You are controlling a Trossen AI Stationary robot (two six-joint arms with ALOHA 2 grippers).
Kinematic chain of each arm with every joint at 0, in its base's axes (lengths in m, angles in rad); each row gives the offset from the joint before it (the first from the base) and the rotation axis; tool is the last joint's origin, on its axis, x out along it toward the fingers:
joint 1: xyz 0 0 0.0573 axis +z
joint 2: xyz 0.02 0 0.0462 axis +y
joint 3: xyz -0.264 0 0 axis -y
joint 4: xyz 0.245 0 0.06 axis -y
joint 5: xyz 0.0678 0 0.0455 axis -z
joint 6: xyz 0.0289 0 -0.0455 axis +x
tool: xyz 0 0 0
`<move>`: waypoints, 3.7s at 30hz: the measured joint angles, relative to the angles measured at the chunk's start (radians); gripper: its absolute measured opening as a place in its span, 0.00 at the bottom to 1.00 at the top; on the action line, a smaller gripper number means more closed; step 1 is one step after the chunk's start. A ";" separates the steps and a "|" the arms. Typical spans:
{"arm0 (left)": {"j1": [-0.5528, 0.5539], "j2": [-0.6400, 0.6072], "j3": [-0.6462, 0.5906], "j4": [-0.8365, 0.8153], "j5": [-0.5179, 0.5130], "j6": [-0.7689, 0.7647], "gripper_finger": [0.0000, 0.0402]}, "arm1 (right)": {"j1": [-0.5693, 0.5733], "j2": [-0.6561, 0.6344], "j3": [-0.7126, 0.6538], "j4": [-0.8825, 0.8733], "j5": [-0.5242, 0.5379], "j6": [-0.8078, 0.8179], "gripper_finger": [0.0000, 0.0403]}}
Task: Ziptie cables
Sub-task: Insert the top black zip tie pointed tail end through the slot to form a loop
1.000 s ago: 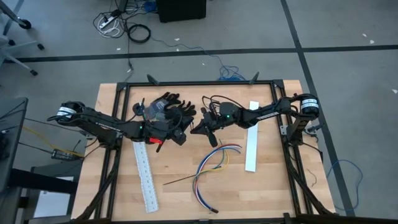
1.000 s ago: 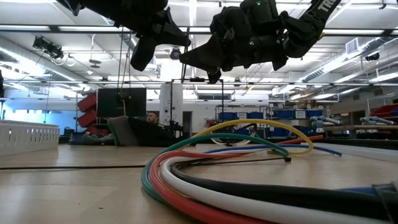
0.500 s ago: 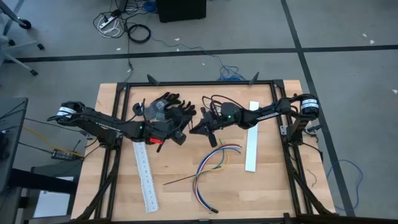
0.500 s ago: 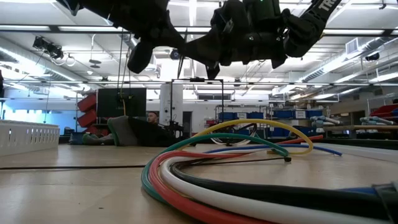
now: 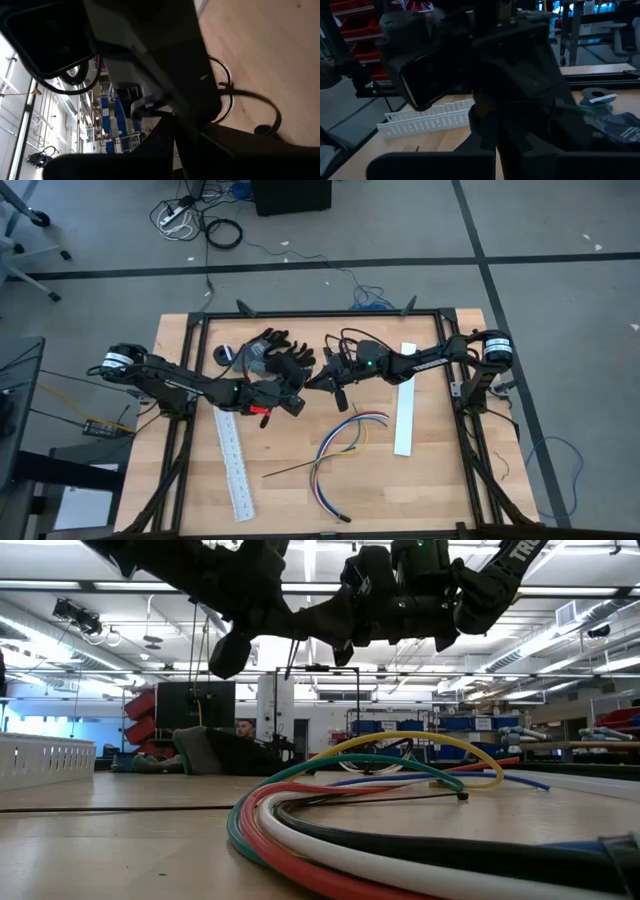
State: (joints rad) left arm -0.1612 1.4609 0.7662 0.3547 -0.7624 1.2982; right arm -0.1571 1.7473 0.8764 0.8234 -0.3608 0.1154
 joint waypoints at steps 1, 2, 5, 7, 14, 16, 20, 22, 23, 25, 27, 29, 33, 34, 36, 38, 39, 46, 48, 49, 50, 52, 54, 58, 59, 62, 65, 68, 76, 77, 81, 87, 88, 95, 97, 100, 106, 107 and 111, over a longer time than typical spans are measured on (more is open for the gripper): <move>-0.002 0.002 0.000 0.008 -0.003 0.003 0.00 | -0.002 0.000 0.000 -0.008 0.000 0.000 0.00; -0.004 0.003 0.000 0.011 -0.004 0.006 0.00 | -0.004 0.000 0.000 -0.017 0.002 0.003 0.00; -0.011 0.003 -0.001 0.028 -0.007 0.016 0.00 | -0.006 0.000 0.000 -0.050 0.007 0.011 0.00; -0.015 0.002 0.000 0.039 -0.028 0.034 0.00 | -0.006 0.000 0.000 -0.066 0.019 0.019 0.00; -0.019 0.002 0.000 0.036 -0.038 0.061 0.00 | -0.003 0.000 0.000 -0.083 0.021 0.071 0.00; -0.019 0.002 0.000 0.031 -0.038 0.081 0.00 | -0.003 0.000 0.000 -0.087 0.020 0.081 0.00; -0.019 0.002 -0.010 0.033 -0.049 0.093 0.00 | -0.002 0.000 0.000 -0.089 0.009 0.094 0.00; -0.020 0.002 -0.019 0.044 -0.055 0.116 0.00 | -0.002 0.000 0.000 -0.103 0.008 0.101 0.00; -0.020 0.002 -0.021 0.045 -0.062 0.132 0.00 | -0.003 0.000 0.000 -0.113 0.004 0.106 0.00; -0.020 0.002 -0.025 0.046 -0.080 0.154 0.00 | -0.002 0.000 0.000 -0.125 0.001 0.115 0.00; -0.020 0.002 -0.026 0.046 -0.082 0.164 0.00 | -0.003 0.000 0.000 -0.125 0.000 0.120 0.00; -0.023 0.002 -0.026 0.047 -0.082 0.170 0.00 | -0.003 0.000 0.000 -0.125 0.000 0.127 0.00; -0.023 0.002 -0.026 0.047 -0.083 0.200 0.00 | -0.002 0.000 0.000 -0.122 -0.002 0.130 0.00; -0.023 0.002 -0.026 0.047 -0.083 0.211 0.00 | -0.002 0.000 0.000 -0.122 -0.002 0.133 0.00; -0.023 0.002 -0.026 0.047 -0.087 0.230 0.00 | -0.003 0.000 0.000 -0.122 -0.005 0.139 0.00; -0.023 0.002 -0.026 0.046 -0.097 0.250 0.00 | -0.002 0.000 0.000 -0.122 -0.009 0.140 0.00; -0.023 0.002 -0.026 0.045 -0.102 0.260 0.00 | -0.002 0.000 0.000 -0.122 -0.010 0.145 0.00; -0.025 0.006 -0.026 0.045 -0.113 0.315 0.00 | -0.003 0.000 0.000 -0.125 -0.022 0.155 0.00; -0.026 0.016 -0.026 0.039 -0.116 0.339 0.00 | -0.003 0.000 0.000 -0.125 -0.023 0.155 0.00; -0.025 0.023 -0.026 0.031 -0.117 0.346 0.00 | -0.003 0.000 0.000 -0.125 -0.028 0.155 0.00; -0.025 0.033 -0.026 0.028 -0.118 0.350 0.00 | -0.003 0.000 0.000 -0.125 -0.029 0.155 0.00; -0.025 0.054 -0.026 0.017 -0.119 0.352 0.00 | -0.002 0.000 0.000 -0.124 -0.029 0.154 0.00; -0.025 0.072 -0.026 0.018 -0.119 0.352 0.00 | -0.003 0.000 0.000 -0.125 -0.029 0.154 0.00; -0.025 0.085 -0.026 0.057 -0.119 0.353 0.00 | -0.006 0.000 0.000 -0.149 -0.025 0.145 0.00; -0.025 0.085 -0.026 0.071 -0.119 0.354 0.00 | -0.007 0.000 0.000 -0.154 -0.024 0.145 0.00; -0.025 0.085 -0.026 0.108 -0.120 0.359 0.00 | -0.010 0.000 0.000 -0.186 -0.019 0.148 0.00; -0.025 0.085 -0.026 0.110 -0.119 0.383 0.00 | -0.011 0.000 0.000 -0.197 -0.013 0.152 0.00; -0.025 0.085 -0.026 0.107 -0.119 0.388 0.00 | -0.011 0.000 0.000 -0.198 -0.012 0.154 0.00; -0.025 0.085 -0.026 0.098 -0.119 0.375 0.00 | -0.022 0.000 0.000 -0.198 -0.005 0.145 0.00; -0.025 0.085 -0.026 0.099 -0.119 0.370 0.00 | -0.023 0.000 0.000 -0.197 -0.006 0.145 0.00; -0.025 0.085 -0.026 0.100 -0.119 0.321 0.00 | -0.023 0.000 0.000 -0.197 -0.007 0.145 0.00; -0.025 0.085 -0.026 0.106 -0.116 0.145 0.00 | -0.022 0.000 0.000 -0.191 -0.008 0.178 0.00; -0.025 0.085 -0.026 0.106 -0.114 0.104 0.00 | -0.022 0.000 0.000 -0.191 -0.008 0.186 0.00; -0.025 0.085 -0.026 0.126 -0.069 -0.181 0.00 | -0.022 0.000 0.000 -0.148 -0.032 0.281 0.00; -0.025 0.085 -0.026 0.126 -0.056 -0.236 0.00 | -0.021 0.000 0.000 -0.126 -0.049 0.316 0.00; -0.025 0.084 -0.026 0.125 -0.051 -0.303 0.00 | -0.021 0.000 0.000 -0.119 -0.064 0.364 0.00; -0.025 0.084 -0.026 0.102 -0.040 -0.432 0.00 | -0.020 0.000 0.000 -0.132 -0.088 0.431 0.00; -0.025 0.082 -0.026 0.085 -0.038 -0.463 0.00 | -0.020 0.000 0.000 -0.142 -0.088 0.435 0.00; -0.025 0.073 -0.026 0.024 0.006 -0.606 0.00 | -0.020 0.000 0.000 -0.149 -0.096 0.438 0.00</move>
State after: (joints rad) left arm -0.1860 1.5337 0.7403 0.3792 -0.7564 0.6925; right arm -0.1776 1.7473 0.8768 0.6747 -0.4571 0.5535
